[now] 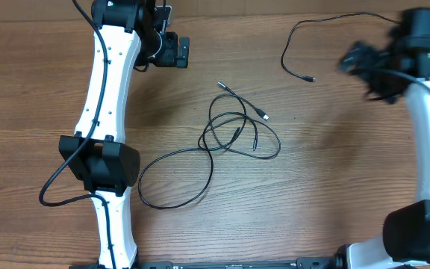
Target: Untangle cables
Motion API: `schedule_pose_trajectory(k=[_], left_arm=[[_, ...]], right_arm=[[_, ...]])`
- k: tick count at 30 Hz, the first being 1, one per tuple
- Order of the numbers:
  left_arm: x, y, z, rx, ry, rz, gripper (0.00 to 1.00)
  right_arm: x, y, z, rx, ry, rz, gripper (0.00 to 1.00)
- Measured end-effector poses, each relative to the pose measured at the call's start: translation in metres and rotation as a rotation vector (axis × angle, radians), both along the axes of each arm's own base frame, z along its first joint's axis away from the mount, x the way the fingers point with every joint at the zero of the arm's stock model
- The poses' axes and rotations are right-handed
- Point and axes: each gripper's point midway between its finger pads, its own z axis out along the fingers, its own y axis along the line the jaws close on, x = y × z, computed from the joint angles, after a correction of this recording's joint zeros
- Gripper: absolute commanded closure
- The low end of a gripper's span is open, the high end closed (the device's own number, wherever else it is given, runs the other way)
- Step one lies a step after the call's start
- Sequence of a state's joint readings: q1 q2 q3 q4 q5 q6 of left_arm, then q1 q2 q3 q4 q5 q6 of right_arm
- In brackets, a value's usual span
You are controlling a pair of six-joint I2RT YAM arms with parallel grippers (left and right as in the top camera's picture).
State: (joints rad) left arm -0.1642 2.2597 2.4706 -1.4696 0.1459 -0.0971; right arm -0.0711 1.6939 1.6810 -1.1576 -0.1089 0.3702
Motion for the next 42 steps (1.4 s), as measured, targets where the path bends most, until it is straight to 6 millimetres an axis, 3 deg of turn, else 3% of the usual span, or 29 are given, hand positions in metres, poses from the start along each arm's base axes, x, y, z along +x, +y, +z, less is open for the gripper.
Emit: schedule_pose_trajectory(k=[3,8,10,13,17,18,24,29,31,34,35,38,42], left_arm=[[0.000,0.000,0.000,0.000,0.000,0.000,0.00],[0.000,0.000,0.000,0.000,0.000,0.000,0.00],[0.000,0.000,0.000,0.000,0.000,0.000,0.00],[0.000,0.000,0.000,0.000,0.000,0.000,0.01],[0.000,0.000,0.000,0.000,0.000,0.000,0.00],[0.000,0.000,0.000,0.000,0.000,0.000,0.01],[0.000,0.000,0.000,0.000,0.000,0.000,0.00],[0.000,0.000,0.000,0.000,0.000,0.000,0.01],[0.000,0.000,0.000,0.000,0.000,0.000,0.00],[0.000,0.000,0.000,0.000,0.000,0.000,0.01],[0.000,0.000,0.000,0.000,0.000,0.000,0.01],[0.000,0.000,0.000,0.000,0.000,0.000,0.01],[0.000,0.000,0.000,0.000,0.000,0.000,0.00]], right_arm=[[-0.022,0.079,-0.010,-0.008,0.076,0.212,0.00],[-0.051,0.137,-0.022,-0.078,0.133,0.392,0.00],[-0.060,0.150,-0.027,-0.116,0.144,0.435,0.00],[-0.068,0.154,-0.041,-0.206,0.160,0.465,0.00],[-0.072,0.140,-0.068,-0.291,0.196,0.448,0.00],[-0.076,0.135,-0.085,-0.312,0.218,0.446,0.00],[-0.103,0.137,-0.133,-0.270,0.307,0.530,0.00],[-0.107,0.143,-0.157,-0.230,0.292,0.559,0.02],[-0.106,0.145,-0.164,-0.221,0.273,0.564,0.10],[-0.101,0.149,-0.172,-0.205,0.233,0.563,0.32],[-0.097,0.151,-0.174,-0.203,0.212,0.567,0.34],[-0.089,0.156,-0.177,-0.192,0.163,0.566,0.32],[-0.093,0.153,-0.189,-0.193,0.160,0.567,0.23]])
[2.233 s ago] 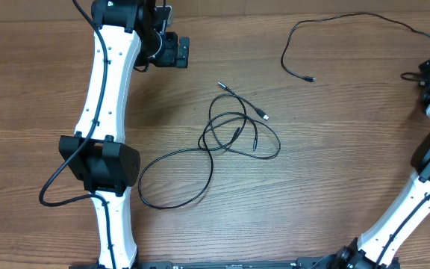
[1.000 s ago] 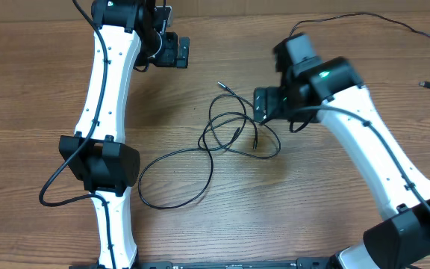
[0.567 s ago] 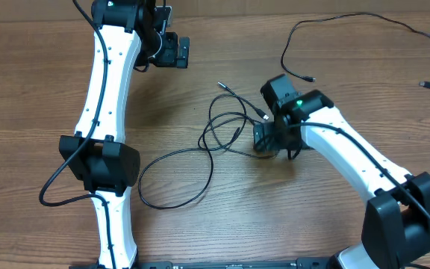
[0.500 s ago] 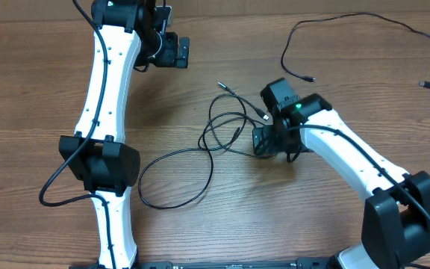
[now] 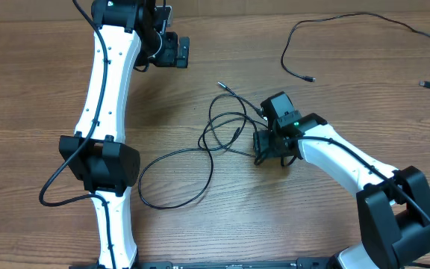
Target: Untangle cables
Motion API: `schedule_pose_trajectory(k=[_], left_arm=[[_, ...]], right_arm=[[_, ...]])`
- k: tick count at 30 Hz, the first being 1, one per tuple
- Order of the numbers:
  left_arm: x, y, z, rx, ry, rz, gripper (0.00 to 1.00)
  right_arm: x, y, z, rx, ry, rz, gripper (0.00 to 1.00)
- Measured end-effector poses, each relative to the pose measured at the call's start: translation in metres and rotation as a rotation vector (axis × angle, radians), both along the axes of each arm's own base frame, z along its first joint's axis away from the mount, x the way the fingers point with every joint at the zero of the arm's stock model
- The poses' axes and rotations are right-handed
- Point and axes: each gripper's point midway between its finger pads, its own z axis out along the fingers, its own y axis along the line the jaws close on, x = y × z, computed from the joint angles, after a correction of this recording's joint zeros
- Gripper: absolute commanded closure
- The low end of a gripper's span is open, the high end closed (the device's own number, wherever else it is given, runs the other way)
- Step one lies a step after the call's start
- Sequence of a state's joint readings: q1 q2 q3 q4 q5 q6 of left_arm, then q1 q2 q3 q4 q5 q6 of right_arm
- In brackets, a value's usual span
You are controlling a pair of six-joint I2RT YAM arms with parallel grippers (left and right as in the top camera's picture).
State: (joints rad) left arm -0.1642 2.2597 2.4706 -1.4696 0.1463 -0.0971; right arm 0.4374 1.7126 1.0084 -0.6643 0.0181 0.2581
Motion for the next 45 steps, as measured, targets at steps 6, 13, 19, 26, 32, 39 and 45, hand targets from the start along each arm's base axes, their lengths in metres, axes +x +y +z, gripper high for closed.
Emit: schedule_pose_trajectory(k=[6,13,19,26,32,39,45], left_arm=[[0.000,0.000,0.000,0.000,0.000,0.000,0.00],[0.000,0.000,0.000,0.000,0.000,0.000,0.00],[0.000,0.000,0.000,0.000,0.000,0.000,0.00],[0.000,0.000,0.000,0.000,0.000,0.000,0.00],[0.000,0.000,0.000,0.000,0.000,0.000,0.01],[0.000,0.000,0.000,0.000,0.000,0.000,0.00],[0.000,0.000,0.000,0.000,0.000,0.000,0.00]], right_arm=[[0.003,-0.005,-0.003,-0.023,-0.022,-0.008,0.19],[0.006,-0.007,-0.008,-0.036,-0.036,-0.014,0.62],[0.009,-0.004,-0.024,-0.037,-0.021,-0.018,0.96],[0.002,-0.008,-0.024,-0.054,0.015,-0.017,0.96],[-0.002,-0.010,-0.006,-0.059,0.015,-0.017,0.96],[0.015,-0.002,0.061,-0.013,-0.082,-0.019,0.96],[0.036,0.007,0.151,0.061,-0.236,-0.022,0.96]])
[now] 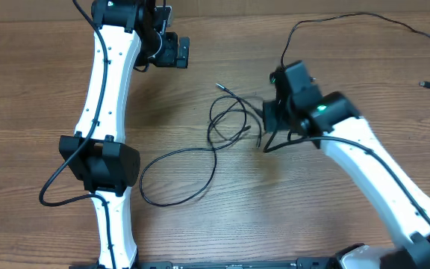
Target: Untangle cables
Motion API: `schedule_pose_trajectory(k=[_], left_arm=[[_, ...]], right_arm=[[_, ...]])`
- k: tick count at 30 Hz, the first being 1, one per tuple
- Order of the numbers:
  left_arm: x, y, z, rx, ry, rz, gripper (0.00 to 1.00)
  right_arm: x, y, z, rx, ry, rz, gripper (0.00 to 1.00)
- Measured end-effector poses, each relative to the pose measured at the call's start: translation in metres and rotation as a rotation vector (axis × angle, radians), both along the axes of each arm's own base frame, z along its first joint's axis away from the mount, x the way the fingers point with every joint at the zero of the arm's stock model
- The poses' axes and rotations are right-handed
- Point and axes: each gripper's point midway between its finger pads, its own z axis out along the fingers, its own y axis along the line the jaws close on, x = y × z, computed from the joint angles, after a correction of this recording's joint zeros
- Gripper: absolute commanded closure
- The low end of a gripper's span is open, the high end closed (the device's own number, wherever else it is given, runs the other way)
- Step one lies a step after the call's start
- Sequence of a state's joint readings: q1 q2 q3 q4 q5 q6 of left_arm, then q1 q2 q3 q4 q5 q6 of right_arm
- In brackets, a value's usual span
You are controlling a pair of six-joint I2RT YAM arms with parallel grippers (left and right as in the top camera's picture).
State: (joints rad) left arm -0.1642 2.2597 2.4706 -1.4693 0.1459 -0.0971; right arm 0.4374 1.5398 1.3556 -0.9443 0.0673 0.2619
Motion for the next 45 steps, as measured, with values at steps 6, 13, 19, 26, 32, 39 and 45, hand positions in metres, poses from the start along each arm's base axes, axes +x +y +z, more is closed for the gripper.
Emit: schedule_pose_trajectory(k=[6,13,19,26,32,39,45], left_arm=[[0.000,0.000,0.000,0.000,0.000,0.000,0.00],[0.000,0.000,0.000,0.000,0.000,0.000,0.00],[0.000,0.000,0.000,0.000,0.000,0.000,0.01],[0.000,0.000,0.000,0.000,0.000,0.000,0.00],[0.000,0.000,0.000,0.000,0.000,0.000,0.00],[0.000,0.000,0.000,0.000,0.000,0.000,0.01],[0.021,-0.004,0.007,-0.016,-0.091,0.000,0.00]], right_arm=[[0.015,0.007,0.132,0.130,-0.278,0.001,0.96],[-0.006,-0.003,0.280,0.286,-0.612,0.000,0.96],[-0.023,-0.011,0.347,0.364,-0.778,0.000,0.96],[-0.025,-0.005,0.397,0.463,-0.941,0.034,0.96],[-0.029,0.000,0.407,0.494,-0.968,0.065,0.96],[-0.017,0.001,0.371,0.427,-0.847,0.042,0.96],[0.006,0.017,0.336,0.398,-0.739,0.062,0.96]])
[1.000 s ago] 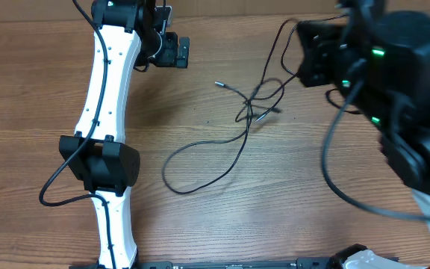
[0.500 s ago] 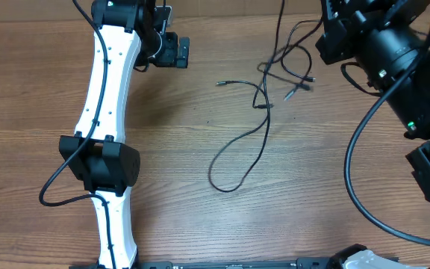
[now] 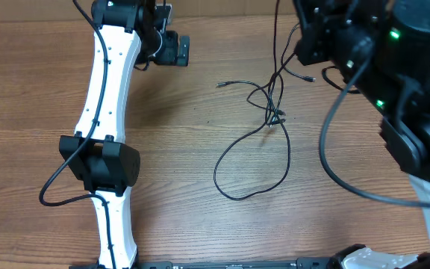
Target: Untangle cables
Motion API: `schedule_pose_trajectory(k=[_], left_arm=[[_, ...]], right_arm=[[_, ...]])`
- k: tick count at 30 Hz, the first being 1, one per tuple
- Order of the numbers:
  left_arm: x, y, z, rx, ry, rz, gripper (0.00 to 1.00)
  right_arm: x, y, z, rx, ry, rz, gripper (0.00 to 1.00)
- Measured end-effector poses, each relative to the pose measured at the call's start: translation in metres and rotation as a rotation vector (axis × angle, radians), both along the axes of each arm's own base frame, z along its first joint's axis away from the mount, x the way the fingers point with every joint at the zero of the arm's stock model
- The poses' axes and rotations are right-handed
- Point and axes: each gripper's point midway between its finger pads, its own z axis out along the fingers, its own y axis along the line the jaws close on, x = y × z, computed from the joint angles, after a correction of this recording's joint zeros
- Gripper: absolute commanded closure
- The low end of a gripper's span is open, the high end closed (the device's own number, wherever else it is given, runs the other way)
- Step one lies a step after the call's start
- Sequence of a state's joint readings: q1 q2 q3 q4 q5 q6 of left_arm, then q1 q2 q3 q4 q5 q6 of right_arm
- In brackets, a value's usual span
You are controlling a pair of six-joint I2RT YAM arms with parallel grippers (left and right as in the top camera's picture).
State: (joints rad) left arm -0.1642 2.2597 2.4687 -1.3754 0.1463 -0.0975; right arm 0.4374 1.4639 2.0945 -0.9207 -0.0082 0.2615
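Observation:
A thin black cable (image 3: 234,149) lies as one open loop on the wooden table (image 3: 36,90). Its strands cross in a small tangle (image 3: 275,116), and one plug end (image 3: 221,84) points left. From the tangle, strands rise toward the top edge, up to my right gripper (image 3: 310,41). That gripper is raised close to the camera and blurred, and appears shut on the cable. My left gripper (image 3: 179,51) hangs at the back left, far from the cable, its jaws unclear.
The plug (image 3: 309,78) of a second black cable lies at the back right, partly under the raised right arm (image 3: 394,82). The left arm's white links (image 3: 103,97) and its own dark lead (image 3: 54,187) run down the left side.
My right gripper has gone from table height beside the tangle to high at the back right. The cable came with it: its loops opened out and the big loop shifted right.
At first the right arm was at the back right, with the cable coiled in several loops mid-table. Then the right gripper was down on the coil's right side. Then it held strands further back. Now it is high, with the cable stretched into one loop and a small tangle.

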Motion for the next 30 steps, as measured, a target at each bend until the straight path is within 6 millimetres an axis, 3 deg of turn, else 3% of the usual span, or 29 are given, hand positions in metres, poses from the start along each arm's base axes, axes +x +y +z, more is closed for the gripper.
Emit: schedule_pose_trajectory(k=[3,7,10,12,16,23,30], left_arm=[[0.007,-0.003,0.004,-0.016,-0.030,0.001,0.00],[-0.003,-0.016,0.003,-0.093,0.015,-0.028,0.01],[-0.012,-0.044,0.013,-0.226,0.010,-0.183,0.00],[-0.030,-0.071,0.026,-0.361,-0.004,-0.388,0.01],[-0.048,-0.101,0.046,-0.494,-0.080,-0.623,0.00],[-0.076,-0.150,0.060,-0.557,-0.179,-0.895,0.00],[-0.093,-0.190,0.067,-0.572,-0.248,-1.039,0.01]], right_arm=[[0.005,0.007,-0.008,-0.004,0.020,0.021,0.96],[0.006,0.007,-0.006,0.000,0.013,0.023,0.96],[0.008,0.006,-0.003,0.001,0.002,0.009,0.96],[0.009,0.005,-0.003,0.002,-0.001,0.005,0.96],[0.009,0.005,-0.003,0.001,0.000,0.003,0.96],[0.005,0.011,-0.005,0.023,0.023,0.041,0.96],[0.001,0.015,-0.011,0.025,0.050,0.070,0.96]])
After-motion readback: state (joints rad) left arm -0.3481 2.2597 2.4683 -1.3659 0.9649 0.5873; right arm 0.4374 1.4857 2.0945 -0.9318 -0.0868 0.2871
